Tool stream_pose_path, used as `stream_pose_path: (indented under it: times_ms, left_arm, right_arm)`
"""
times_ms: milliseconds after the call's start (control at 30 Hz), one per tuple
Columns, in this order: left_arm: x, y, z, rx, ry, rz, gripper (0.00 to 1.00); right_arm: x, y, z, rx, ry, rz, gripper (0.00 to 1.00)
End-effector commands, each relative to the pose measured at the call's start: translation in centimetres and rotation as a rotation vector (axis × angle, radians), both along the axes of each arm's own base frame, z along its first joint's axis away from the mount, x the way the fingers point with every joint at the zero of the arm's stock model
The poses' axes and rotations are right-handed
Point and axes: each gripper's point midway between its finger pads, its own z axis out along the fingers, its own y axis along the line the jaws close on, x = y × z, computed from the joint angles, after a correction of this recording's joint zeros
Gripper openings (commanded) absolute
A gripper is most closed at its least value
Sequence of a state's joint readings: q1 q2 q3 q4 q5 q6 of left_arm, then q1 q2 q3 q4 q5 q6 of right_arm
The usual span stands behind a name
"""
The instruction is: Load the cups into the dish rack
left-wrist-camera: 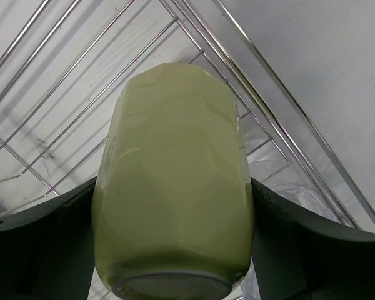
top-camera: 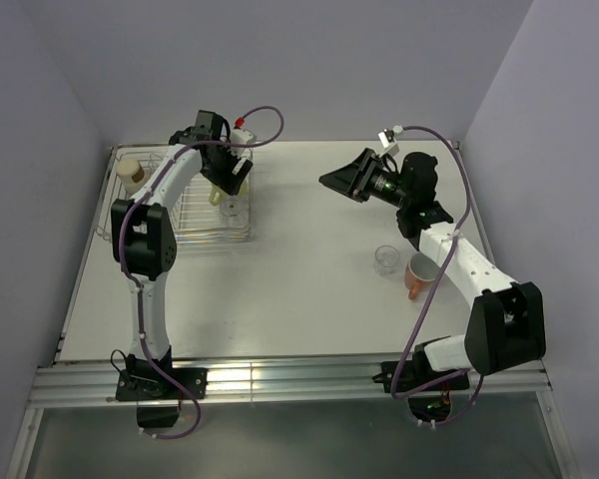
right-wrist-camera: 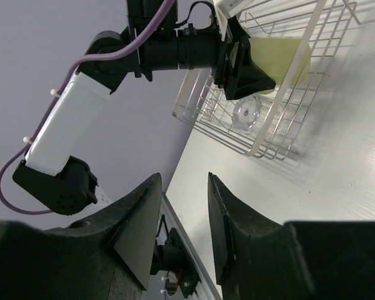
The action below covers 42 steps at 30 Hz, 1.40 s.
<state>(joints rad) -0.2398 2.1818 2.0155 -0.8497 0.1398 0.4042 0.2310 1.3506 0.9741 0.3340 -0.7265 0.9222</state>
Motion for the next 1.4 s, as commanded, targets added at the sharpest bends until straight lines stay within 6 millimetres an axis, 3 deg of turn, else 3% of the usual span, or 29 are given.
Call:
stream_pose_path:
  times_ms: [0,200,700,833,1133,1200,1367]
  left_arm:
    - [1.5,-1.0,2.0,-0.026,-0.074,-0.005,0.08]
    - [1.4,-1.7,1.7,-0.042,-0.058,-0.009,0.31]
    - [2.3,-2.4,2.1,-0.058,-0.078,0.007,0.52]
    - [2.3,-2.5,1.7,-0.06,-0.07,0.007,0.54]
    - [2.5,-2.7,2.8,-0.076,-0.093,0.007,0.6]
    - [2.6,-2.8,3.0,-0.08,-0.098,0.005,0.72]
    - [2.5,-2.7,2.9,-0.076,-0.095,0.011,0.74]
  right_arm:
    - [0.0,0.2,-0.1,-0.007,-0.024,0.013,0.43]
    - [0.1,0.2,-0.3,-0.008,-0.021,0.013,0.43]
    - [0.3,0.3,-0.7,-0.013,-0.011,0.013,0.43]
    - [0.3,0.4,-0.8,-0.013,-0.008,0.015,0.43]
    - [0.3,0.7,-0.8,-0.016,-0.008,0.021,0.42]
    - [0.3,0.8,-0.8,-0.018,-0.008,0.019,0.43]
    - [0.3,0.9,-0.7,-0.018,-0.008,0.021,0.43]
